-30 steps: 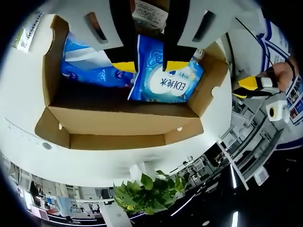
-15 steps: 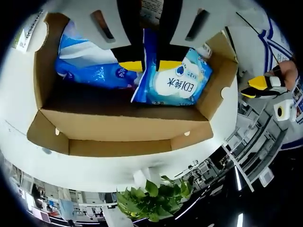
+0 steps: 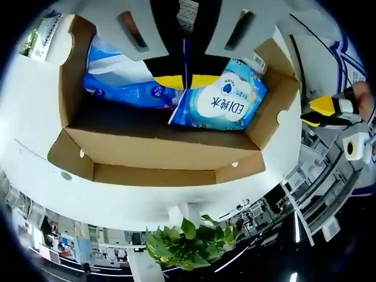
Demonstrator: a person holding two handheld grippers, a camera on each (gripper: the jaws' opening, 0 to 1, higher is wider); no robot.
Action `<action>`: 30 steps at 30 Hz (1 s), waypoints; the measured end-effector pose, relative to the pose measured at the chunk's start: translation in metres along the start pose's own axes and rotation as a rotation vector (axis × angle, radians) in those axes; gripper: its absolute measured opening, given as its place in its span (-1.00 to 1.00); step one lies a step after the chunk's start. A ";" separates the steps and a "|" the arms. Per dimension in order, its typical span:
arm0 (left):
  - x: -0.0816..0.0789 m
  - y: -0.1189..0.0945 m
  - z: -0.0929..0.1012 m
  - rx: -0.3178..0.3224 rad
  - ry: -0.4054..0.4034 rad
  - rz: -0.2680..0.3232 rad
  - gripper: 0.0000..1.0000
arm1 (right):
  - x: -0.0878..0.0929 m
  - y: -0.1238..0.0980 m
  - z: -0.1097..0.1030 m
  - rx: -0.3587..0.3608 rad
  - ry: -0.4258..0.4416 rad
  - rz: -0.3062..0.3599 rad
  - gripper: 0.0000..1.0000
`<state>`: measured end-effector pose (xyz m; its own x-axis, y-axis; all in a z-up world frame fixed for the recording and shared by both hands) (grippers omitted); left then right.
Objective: Operate the shoe box by opening the lid, removing the specified soft item, and placing it in the target area until the item is outside and the box remains undamaged.
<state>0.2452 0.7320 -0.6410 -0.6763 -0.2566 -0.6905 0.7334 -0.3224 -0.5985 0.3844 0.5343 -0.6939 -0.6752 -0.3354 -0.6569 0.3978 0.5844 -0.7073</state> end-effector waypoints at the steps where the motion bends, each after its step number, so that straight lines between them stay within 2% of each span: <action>1: -0.001 0.001 0.001 0.003 0.000 0.001 -0.35 | 0.000 0.001 0.000 -0.009 0.013 -0.002 -1.00; 8: -0.004 0.004 0.008 0.029 0.020 0.005 -0.35 | 0.001 0.005 -0.002 -0.026 0.077 -0.014 -0.97; 14: -0.002 0.002 0.003 0.026 0.013 0.001 -0.35 | 0.008 0.013 -0.010 -0.011 0.072 -0.037 -0.91; 18: -0.003 0.001 0.004 0.024 0.015 0.001 -0.35 | 0.014 0.015 -0.013 0.025 -0.014 -0.058 -0.86; 21: -0.004 0.002 0.004 0.028 0.013 0.000 -0.35 | 0.012 0.018 -0.013 0.025 -0.038 -0.053 -0.94; 22: -0.003 0.002 0.007 0.029 0.014 0.000 -0.35 | 0.006 0.015 -0.014 0.048 -0.119 -0.010 -0.97; 23: -0.003 0.003 0.007 0.030 0.014 -0.001 -0.35 | 0.006 0.015 -0.014 0.058 -0.147 -0.006 -0.98; 24: -0.003 0.005 0.008 0.033 0.014 -0.003 -0.35 | 0.005 0.018 -0.013 0.070 -0.218 -0.017 -0.98; 26: -0.003 0.006 0.012 0.039 0.015 -0.006 -0.35 | 0.001 0.019 -0.011 0.099 -0.265 0.002 -1.00; 30: -0.002 0.010 0.014 0.050 0.020 -0.013 -0.35 | 0.001 0.013 -0.014 0.144 -0.268 0.024 -1.00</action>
<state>0.2535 0.7167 -0.6398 -0.6840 -0.2342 -0.6909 0.7198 -0.3706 -0.5870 0.3800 0.5521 -0.6993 -0.4838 -0.5169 -0.7062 0.5087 0.4906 -0.7075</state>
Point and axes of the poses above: the point that each gripper's makers call its tool centre point, and the gripper's own axes: y roughly forward along the fingers, z roughly to its right, x roughly out of its underside, the point moved 5 cm from there along -y, roughly backward along the fingers, and after that the axes turned 2 degrees about x, right-handed, at the moved point
